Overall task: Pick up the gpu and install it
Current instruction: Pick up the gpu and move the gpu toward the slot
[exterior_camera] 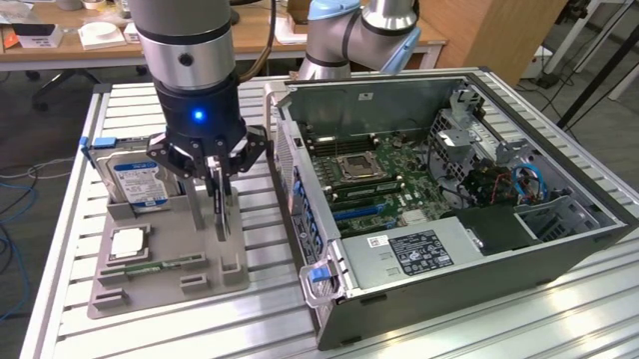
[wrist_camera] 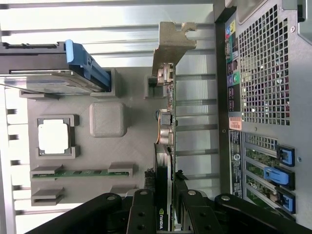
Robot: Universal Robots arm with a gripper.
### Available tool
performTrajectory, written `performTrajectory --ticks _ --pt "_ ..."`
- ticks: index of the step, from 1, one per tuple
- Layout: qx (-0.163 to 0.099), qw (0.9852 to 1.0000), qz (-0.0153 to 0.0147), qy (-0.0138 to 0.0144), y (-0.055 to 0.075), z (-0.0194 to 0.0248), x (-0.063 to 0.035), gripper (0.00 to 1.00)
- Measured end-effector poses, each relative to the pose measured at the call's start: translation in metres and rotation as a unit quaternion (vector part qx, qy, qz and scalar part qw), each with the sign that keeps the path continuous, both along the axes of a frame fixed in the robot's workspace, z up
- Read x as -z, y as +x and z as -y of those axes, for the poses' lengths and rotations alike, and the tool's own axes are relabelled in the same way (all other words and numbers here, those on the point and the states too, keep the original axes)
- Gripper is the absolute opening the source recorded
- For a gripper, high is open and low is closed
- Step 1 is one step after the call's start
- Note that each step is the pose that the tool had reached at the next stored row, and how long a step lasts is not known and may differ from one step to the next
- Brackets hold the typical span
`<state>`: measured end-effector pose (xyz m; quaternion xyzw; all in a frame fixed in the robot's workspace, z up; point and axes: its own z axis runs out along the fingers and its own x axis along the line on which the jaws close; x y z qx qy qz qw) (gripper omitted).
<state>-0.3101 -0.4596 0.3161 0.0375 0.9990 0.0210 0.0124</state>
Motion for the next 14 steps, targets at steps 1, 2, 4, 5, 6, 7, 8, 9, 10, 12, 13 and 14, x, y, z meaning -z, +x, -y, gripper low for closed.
performTrajectory --ticks 1,2,4,5,6,7,8,9,10,12,13,14 --pt "0.000 1.0000 0.0000 0.0000 0.0000 0.0000 -0.0005 0.26" --pt "0.000 1.0000 0.0001 0.0001 0.0000 0.0000 -0.0009 0.26" --pt "0.000 1.0000 0.0001 0.0001 0.0000 0.0000 -0.0014 0.26" --pt "0.000 1.0000 0.0002 0.0002 0.0000 0.0000 -0.0014 0.26" --pt "0.000 1.0000 0.0001 0.0001 0.0000 0.0000 -0.0015 0.26" --pt "0.000 1.0000 0.0001 0.0001 0.0000 0.0000 -0.0015 0.26" --pt "0.000 1.0000 0.0001 0.0001 0.0000 0.0000 -0.0016 0.26" --pt "0.000 1.0000 0.0000 0.0001 0.0000 0.0000 -0.0019 0.26" --pt "0.000 1.0000 -0.0001 -0.0001 0.0000 0.0000 -0.0025 0.26" --pt "0.000 1.0000 0.0001 0.0001 0.0000 0.0000 -0.0037 0.26" --pt "0.000 1.0000 0.0000 0.0001 0.0000 0.0000 -0.0046 0.26" --pt "0.000 1.0000 0.0001 0.0001 0.0000 0.0000 -0.0055 0.26"
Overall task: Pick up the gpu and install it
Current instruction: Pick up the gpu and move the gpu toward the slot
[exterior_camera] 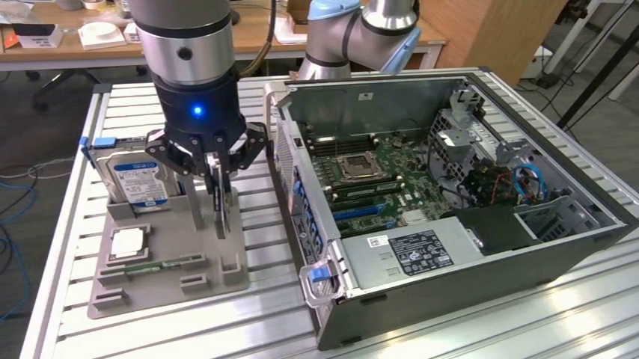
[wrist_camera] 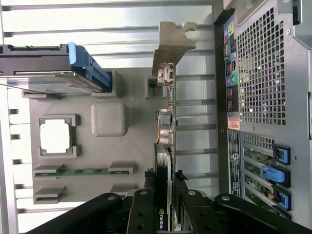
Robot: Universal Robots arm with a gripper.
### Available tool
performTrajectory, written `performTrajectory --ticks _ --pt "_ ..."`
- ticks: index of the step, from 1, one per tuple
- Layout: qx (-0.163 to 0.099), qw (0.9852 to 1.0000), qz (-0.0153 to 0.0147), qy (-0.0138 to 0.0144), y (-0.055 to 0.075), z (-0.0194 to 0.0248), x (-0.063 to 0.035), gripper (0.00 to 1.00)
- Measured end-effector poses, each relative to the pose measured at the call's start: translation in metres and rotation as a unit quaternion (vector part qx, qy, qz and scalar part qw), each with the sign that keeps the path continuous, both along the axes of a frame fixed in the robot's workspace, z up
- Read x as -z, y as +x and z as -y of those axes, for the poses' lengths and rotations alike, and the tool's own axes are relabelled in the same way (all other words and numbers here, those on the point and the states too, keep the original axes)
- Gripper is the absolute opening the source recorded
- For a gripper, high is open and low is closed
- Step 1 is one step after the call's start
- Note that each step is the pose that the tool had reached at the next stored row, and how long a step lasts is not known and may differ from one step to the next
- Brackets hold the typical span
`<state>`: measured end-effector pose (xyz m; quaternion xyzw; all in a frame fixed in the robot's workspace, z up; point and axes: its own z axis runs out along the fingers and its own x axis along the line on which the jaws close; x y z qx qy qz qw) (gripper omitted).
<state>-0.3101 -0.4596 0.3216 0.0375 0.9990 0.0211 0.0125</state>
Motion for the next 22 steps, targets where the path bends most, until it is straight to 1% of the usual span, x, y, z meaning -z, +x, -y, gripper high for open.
performTrajectory --ticks 14,22 --pt "0.000 1.0000 0.0000 0.0000 0.000 0.0000 -0.0128 0.26" --pt "0.000 1.0000 0.0001 0.0001 0.000 0.0000 -0.0184 0.26"
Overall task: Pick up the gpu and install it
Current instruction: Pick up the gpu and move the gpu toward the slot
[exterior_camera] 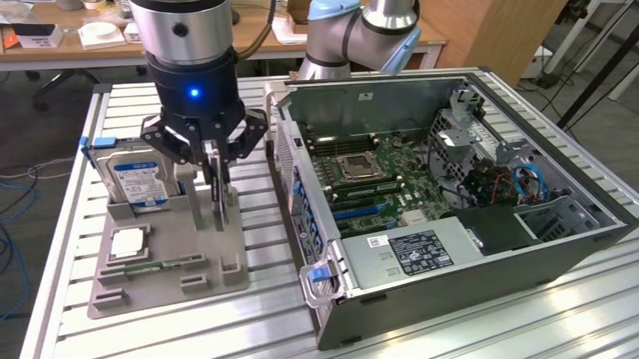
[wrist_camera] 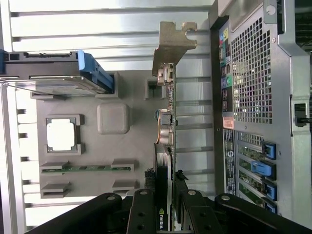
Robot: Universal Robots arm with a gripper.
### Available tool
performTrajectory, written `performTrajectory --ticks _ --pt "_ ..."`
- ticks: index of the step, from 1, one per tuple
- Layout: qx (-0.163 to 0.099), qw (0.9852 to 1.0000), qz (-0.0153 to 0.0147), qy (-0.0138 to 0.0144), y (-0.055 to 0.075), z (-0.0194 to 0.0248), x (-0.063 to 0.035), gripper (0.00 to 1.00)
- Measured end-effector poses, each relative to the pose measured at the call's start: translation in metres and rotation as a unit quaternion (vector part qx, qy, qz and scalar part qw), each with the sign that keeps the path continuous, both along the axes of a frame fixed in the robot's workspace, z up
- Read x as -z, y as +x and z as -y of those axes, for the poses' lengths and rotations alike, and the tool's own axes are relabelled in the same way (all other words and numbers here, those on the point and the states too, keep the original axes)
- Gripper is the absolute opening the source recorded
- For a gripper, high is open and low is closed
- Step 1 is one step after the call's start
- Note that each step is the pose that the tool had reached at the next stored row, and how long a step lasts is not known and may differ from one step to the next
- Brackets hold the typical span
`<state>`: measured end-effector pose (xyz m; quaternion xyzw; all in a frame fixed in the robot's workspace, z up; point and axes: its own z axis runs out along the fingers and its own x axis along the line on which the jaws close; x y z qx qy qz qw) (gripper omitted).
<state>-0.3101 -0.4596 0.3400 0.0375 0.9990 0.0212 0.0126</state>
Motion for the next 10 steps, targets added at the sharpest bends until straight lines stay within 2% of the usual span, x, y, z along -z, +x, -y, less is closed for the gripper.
performTrajectory --ticks 5,10 --pt "0.000 1.0000 -0.0001 0.0000 0.000 0.0000 -0.0038 0.26" --pt "0.000 1.0000 0.0000 0.0000 0.000 0.0000 -0.0117 0.26"
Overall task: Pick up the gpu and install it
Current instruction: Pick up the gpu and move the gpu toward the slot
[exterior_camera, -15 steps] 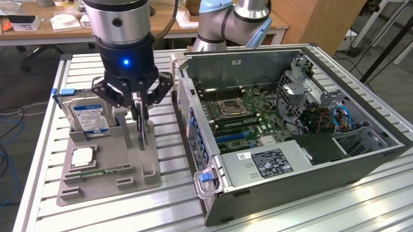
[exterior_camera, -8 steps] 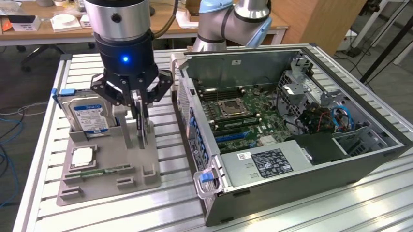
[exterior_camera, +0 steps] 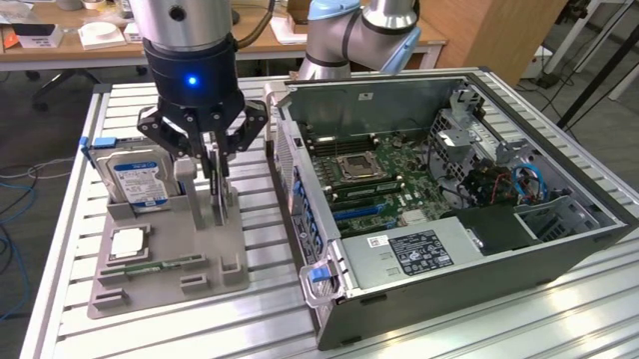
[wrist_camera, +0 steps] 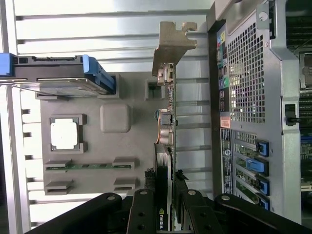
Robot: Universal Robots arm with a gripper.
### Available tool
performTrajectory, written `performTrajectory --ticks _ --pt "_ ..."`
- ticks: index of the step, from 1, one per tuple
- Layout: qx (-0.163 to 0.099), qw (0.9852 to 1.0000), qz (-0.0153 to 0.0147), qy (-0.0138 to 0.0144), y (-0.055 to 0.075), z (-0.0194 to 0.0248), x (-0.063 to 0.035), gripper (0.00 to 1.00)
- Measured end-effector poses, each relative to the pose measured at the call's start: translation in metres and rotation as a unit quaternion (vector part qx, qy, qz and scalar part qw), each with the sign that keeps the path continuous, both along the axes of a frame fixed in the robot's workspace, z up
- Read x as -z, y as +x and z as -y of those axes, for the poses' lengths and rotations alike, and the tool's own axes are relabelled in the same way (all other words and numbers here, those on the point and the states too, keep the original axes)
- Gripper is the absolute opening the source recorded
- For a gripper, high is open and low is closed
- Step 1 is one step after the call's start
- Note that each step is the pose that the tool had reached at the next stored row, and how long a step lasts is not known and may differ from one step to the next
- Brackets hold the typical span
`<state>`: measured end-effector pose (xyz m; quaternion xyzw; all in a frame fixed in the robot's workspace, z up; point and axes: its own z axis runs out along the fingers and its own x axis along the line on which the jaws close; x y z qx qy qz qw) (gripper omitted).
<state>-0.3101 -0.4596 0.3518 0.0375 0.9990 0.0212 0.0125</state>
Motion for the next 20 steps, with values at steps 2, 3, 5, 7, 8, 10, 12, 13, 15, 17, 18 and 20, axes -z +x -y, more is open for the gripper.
performTrajectory --ticks 2,3,5,7,8,10,12,13,15,17,18,20 --pt "0.000 1.0000 0.0000 0.0000 0.000 0.0000 -0.0014 0.26" --pt "0.000 1.0000 0.0000 0.0000 0.000 0.0000 -0.0021 0.26" --pt "0.000 1.0000 0.0000 0.0000 0.000 0.0000 -0.0034 0.26" --pt "0.000 1.0000 0.0000 0.0000 0.000 0.0000 -0.0047 0.26" --pt "0.000 1.0000 0.0000 -0.0001 0.000 0.0000 -0.0054 0.26" --pt "0.000 1.0000 0.0000 0.0000 0.000 0.0000 -0.0067 0.26" --pt "0.000 1.0000 0.0000 -0.0001 0.000 0.0000 -0.0079 0.26" --pt "0.000 1.0000 0.0000 0.0000 0.000 0.0000 -0.0084 0.26" --pt "0.000 1.0000 0.0000 0.0000 0.000 0.0000 -0.0095 0.26" --pt "0.000 1.0000 0.0000 0.0000 0.000 0.0000 -0.0103 0.26" --pt "0.000 1.0000 0.0000 -0.0001 0.000 0.0000 -0.0108 0.26" --pt "0.000 1.0000 0.0001 0.0000 0.000 0.0000 -0.0113 0.26"
